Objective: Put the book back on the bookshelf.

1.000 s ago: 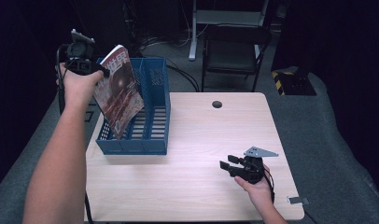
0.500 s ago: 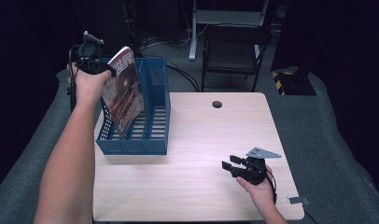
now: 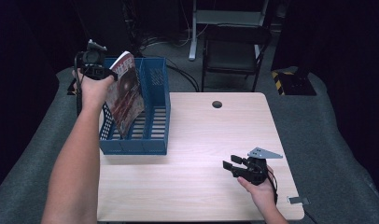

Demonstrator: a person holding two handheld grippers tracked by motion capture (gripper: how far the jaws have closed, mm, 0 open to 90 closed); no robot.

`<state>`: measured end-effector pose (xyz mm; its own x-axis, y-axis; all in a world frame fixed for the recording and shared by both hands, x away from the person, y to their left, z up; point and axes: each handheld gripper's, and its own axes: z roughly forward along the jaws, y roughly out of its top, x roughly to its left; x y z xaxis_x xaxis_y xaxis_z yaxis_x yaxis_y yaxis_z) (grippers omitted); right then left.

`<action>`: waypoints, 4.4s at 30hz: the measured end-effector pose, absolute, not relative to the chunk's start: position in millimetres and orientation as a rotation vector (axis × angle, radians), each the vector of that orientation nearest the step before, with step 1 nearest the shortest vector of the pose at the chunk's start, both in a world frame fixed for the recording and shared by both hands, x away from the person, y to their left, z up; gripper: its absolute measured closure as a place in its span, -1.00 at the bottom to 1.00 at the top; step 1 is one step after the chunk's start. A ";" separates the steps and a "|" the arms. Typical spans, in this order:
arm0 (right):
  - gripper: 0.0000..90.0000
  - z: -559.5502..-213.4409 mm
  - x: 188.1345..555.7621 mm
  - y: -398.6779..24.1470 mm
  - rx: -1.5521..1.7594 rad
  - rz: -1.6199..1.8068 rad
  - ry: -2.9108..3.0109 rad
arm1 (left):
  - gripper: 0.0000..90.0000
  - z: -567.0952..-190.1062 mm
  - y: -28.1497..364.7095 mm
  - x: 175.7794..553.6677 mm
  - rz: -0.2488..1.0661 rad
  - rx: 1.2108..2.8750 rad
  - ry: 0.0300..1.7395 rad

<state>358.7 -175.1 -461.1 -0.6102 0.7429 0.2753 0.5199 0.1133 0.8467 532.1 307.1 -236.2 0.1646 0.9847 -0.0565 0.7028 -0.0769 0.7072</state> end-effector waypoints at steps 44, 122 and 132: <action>0.09 -463.3 360.9 -172.3 1.250 1.494 2.192 | 0.84 -292.9 306.0 529.8 0.519 1.931 1.601; 0.08 -466.1 361.6 -173.9 1.274 1.481 2.187 | 0.87 -269.6 318.5 521.8 0.587 1.860 1.615; 0.08 -466.9 361.7 -175.9 1.280 1.492 2.185 | 0.87 -279.0 317.4 532.3 0.602 1.822 1.642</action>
